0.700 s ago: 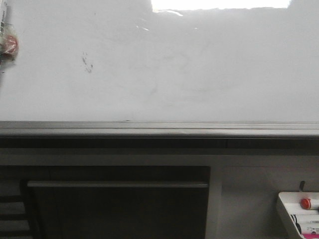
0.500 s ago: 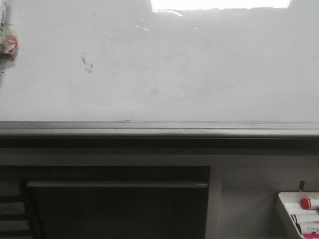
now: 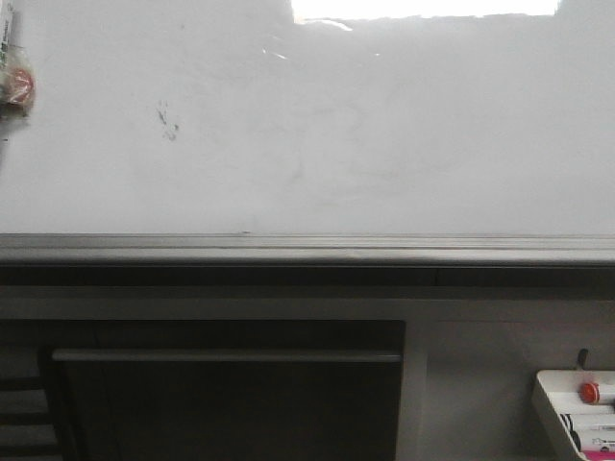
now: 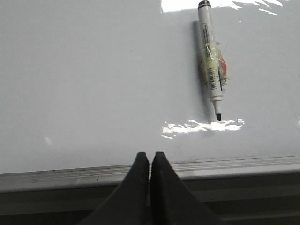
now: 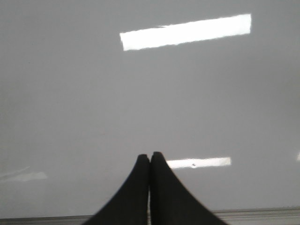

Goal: Write number 2 on whiteboard

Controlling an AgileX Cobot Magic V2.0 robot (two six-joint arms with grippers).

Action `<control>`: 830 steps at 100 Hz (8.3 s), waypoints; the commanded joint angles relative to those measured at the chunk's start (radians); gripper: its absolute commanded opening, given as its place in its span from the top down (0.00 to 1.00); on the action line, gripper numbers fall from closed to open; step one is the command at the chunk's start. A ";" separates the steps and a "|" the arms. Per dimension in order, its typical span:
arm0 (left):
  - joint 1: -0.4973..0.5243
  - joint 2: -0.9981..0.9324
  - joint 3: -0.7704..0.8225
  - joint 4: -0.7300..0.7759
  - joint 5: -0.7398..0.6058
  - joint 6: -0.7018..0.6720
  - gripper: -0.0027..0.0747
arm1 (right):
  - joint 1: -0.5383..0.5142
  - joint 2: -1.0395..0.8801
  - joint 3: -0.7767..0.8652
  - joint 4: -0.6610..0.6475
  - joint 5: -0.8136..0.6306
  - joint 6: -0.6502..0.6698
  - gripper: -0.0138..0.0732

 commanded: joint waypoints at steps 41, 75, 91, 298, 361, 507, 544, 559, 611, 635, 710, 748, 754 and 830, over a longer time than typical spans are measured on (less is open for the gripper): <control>0.003 -0.026 -0.124 -0.101 -0.164 -0.009 0.99 | -0.006 -0.002 -0.180 0.047 0.145 -0.004 0.92; 0.003 0.197 -0.467 -0.083 0.161 -0.001 0.99 | -0.006 0.248 -0.537 0.018 0.420 -0.069 0.92; 0.003 0.322 -0.561 -0.083 0.257 -0.001 0.99 | -0.006 0.376 -0.619 0.018 0.449 -0.072 0.92; -0.141 1.171 -0.885 -0.129 0.317 -0.008 0.32 | -0.006 0.492 -0.622 -0.007 0.653 -0.072 0.41; -0.141 1.266 -0.941 -0.105 0.373 0.002 0.69 | -0.006 0.492 -0.622 -0.007 0.654 -0.072 0.41; -0.543 1.224 -1.218 -0.167 1.003 0.588 0.99 | 0.425 1.188 -1.107 0.579 1.102 -1.036 0.41; -0.708 1.269 -1.218 -0.118 1.003 0.607 0.99 | 0.560 1.283 -1.262 0.573 1.059 -1.106 0.41; -0.716 1.296 -1.218 -0.105 0.992 0.607 0.99 | 0.602 1.302 -1.282 0.571 1.055 -1.109 0.41; -0.716 1.298 -1.218 -0.105 0.972 0.607 0.99 | 0.673 1.380 -1.282 0.563 1.004 -1.114 0.41; -0.716 1.298 -1.218 -0.105 0.961 0.607 0.99 | 0.678 1.380 -1.282 0.571 0.997 -1.114 0.52; -0.714 1.298 -1.218 -0.105 0.940 0.598 0.99 | 0.678 1.380 -1.282 0.571 1.016 -1.114 0.84; -0.585 1.229 -1.218 -0.184 0.911 0.567 0.50 | 0.672 1.339 -1.282 0.522 0.987 -1.102 0.84; -0.561 1.195 -1.218 -0.204 0.911 0.567 0.45 | 0.672 1.316 -1.282 0.493 0.963 -1.056 0.84; -0.189 0.576 -0.750 -0.218 0.543 0.284 0.46 | 0.407 0.774 -0.889 0.161 0.758 -0.249 0.84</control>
